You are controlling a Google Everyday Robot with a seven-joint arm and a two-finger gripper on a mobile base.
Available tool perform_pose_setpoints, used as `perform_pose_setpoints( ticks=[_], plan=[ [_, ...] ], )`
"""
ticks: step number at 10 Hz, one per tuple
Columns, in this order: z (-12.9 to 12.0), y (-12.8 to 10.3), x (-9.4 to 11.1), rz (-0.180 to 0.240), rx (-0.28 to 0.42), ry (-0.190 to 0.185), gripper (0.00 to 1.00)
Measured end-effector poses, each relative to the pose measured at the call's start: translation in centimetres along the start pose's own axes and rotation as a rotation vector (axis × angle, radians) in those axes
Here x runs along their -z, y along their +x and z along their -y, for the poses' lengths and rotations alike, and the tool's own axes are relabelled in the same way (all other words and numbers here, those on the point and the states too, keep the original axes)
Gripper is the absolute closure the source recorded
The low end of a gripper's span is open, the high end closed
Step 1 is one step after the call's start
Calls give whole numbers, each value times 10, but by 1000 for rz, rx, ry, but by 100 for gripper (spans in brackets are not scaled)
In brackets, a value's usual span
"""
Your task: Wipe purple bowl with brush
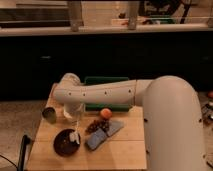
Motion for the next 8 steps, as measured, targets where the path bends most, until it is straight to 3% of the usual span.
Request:
perform_pose_setpoints(
  ticks=[3, 6, 8],
  plan=[
    [29, 3, 4, -16, 35, 12, 100],
    [78, -10, 6, -13, 125, 39, 100],
    [93, -26, 7, -1, 197, 61, 100]
  ],
)
